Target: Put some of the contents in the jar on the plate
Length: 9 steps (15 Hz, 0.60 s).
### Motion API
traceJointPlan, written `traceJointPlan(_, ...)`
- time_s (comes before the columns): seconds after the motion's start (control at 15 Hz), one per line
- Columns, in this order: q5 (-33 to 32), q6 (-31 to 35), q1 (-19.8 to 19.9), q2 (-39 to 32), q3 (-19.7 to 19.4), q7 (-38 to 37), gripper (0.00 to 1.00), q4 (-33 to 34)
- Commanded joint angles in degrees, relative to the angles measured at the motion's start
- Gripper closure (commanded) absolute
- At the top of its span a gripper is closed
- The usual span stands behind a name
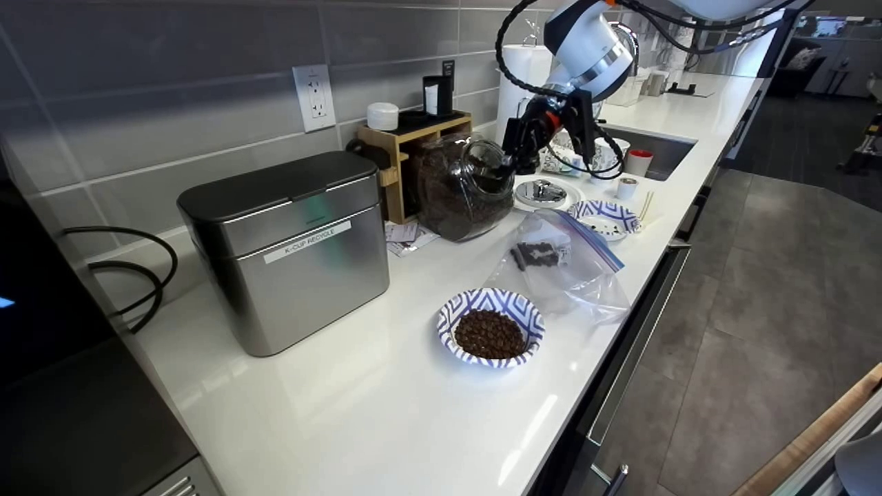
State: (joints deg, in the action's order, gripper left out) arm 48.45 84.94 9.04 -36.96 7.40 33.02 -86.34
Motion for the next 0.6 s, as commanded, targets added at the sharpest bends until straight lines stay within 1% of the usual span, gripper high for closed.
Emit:
traceJointPlan(0.0,2.2,-2.2,0.4,-0.3,-0.7,1.7,0.99,-0.3)
traceJointPlan(0.53,2.0,-7.7,1.3,0.7,-2.4,2.7,0.99,-1.6)
